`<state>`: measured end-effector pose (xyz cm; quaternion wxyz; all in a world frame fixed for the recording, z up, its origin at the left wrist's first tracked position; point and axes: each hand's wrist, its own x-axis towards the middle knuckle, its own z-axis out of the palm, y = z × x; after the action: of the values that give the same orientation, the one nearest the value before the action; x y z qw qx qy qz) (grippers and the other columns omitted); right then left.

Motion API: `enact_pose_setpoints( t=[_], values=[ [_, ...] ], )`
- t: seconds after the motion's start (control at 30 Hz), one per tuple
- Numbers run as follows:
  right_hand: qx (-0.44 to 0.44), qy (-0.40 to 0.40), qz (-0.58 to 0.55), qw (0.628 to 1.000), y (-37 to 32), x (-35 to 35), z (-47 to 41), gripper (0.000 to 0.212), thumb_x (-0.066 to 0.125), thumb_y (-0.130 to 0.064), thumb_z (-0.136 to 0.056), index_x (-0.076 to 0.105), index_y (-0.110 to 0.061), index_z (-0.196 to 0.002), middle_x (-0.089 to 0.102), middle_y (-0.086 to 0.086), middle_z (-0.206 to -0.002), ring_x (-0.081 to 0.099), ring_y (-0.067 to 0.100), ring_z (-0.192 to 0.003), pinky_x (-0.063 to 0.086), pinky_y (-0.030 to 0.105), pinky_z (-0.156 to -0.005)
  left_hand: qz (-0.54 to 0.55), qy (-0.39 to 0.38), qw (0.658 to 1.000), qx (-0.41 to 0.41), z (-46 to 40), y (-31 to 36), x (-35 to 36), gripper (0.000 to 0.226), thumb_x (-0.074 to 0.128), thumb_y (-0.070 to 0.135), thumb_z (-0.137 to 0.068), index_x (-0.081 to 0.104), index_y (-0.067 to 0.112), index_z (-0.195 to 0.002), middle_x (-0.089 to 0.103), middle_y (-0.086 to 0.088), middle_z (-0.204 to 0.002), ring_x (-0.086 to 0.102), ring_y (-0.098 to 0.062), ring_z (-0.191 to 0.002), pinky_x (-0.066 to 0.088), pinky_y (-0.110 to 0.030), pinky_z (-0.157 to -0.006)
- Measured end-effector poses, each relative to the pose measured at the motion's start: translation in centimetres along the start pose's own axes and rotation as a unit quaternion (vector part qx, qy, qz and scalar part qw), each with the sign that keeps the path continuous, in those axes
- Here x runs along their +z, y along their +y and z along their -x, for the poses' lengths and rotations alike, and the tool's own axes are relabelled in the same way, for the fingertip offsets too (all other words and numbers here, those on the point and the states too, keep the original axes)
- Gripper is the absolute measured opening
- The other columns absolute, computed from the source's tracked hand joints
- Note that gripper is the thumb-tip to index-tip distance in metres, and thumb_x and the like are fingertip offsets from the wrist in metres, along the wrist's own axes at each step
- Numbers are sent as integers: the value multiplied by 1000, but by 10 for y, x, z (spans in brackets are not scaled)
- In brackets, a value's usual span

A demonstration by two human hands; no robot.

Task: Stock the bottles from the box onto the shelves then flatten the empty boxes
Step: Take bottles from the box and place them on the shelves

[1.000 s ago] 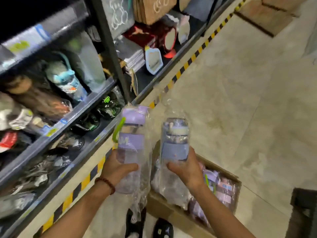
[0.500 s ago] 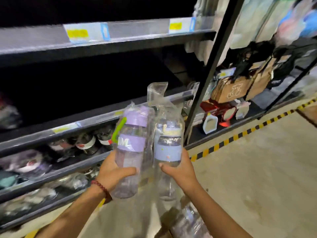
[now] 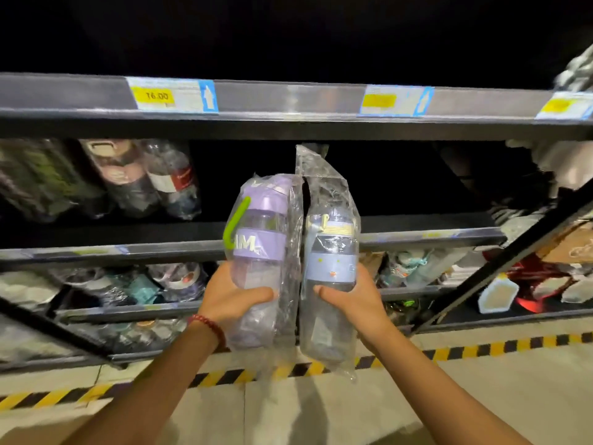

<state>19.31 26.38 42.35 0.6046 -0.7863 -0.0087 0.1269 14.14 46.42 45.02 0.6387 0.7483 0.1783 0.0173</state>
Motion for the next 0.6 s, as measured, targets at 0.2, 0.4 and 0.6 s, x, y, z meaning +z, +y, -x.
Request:
enact_pose_setpoints(
  t=[0.2, 0.4, 0.6],
  values=[
    [-4, -18, 34, 999, -22, 48, -49, 68, 79, -41, -56, 57, -19, -116, 67, 2, -104, 66, 18, -93, 56, 40, -81, 6, 16, 1000, -18, -50, -2, -37, 23, 72, 17, -48, 69, 22, -70, 70, 9, -66, 66, -5, -65, 52, -25, -65],
    [-47, -39, 33, 998, -50, 46, -98, 31, 76, -15, -76, 57, -31, -94, 66, -7, -88, 62, 3, -77, 48, 8, -57, 8, 4, 1000, 4, -97, 10, -43, 27, 74, 18, -57, 72, 13, -84, 73, -7, -84, 70, -17, -80, 54, -33, -75],
    [-43, -46, -16, 998, -67, 35, -152, 27, 79, -21, -69, 69, -13, -93, 72, 8, -86, 70, 19, -79, 56, 30, -70, 12, 72, 997, 26, -142, 27, -31, 16, 78, 11, -68, 65, 9, -77, 67, 4, -67, 65, -7, -67, 49, -20, -61]
  ],
)
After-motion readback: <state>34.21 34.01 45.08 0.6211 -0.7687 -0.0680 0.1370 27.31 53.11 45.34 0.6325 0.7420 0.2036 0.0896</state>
